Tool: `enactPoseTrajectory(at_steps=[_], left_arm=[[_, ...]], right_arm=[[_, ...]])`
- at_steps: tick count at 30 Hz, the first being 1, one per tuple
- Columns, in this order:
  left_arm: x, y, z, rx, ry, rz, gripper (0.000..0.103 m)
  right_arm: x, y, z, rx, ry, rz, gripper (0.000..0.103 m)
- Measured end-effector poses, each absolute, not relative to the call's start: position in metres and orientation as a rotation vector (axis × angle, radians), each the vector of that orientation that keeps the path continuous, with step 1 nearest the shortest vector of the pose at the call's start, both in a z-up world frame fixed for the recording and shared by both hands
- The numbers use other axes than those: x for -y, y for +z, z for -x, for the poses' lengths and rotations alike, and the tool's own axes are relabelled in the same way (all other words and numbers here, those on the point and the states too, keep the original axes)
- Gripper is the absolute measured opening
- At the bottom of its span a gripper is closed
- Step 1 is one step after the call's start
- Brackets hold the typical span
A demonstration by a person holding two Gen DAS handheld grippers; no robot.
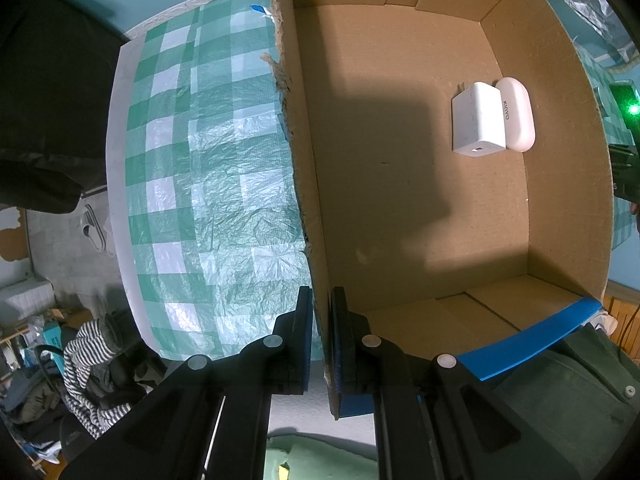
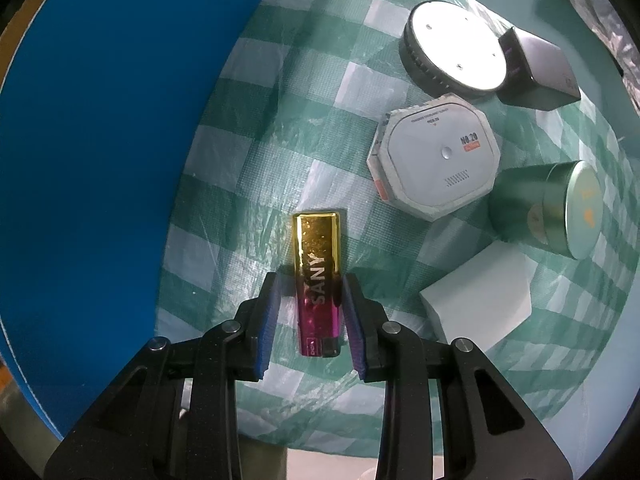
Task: Organize rigid objects
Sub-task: 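Close the right gripper on the gold-and-pink lighter and lift it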
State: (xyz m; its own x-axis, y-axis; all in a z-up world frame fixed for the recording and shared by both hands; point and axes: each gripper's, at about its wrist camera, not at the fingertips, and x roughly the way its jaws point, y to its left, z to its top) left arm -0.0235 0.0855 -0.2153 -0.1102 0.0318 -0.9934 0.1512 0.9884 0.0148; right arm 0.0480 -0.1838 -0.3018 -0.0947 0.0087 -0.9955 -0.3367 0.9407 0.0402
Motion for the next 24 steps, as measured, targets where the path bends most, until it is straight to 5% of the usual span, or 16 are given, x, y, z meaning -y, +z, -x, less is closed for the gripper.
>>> enactPoseTrajectory(at_steps=[2, 24], left_arm=[[-0.085, -0.215, 0.023, -1.680, -0.101, -0.138, 0.009], [-0.085, -0.216, 0.021, -1.687, -0.108, -0.146, 0.009]], right_arm=[[0.179, -0.301, -0.047, -1.638, 0.284, 0.283, 0.023], [0.178, -0.253, -0.043, -1.557, 0.356, 0.190, 0.023]])
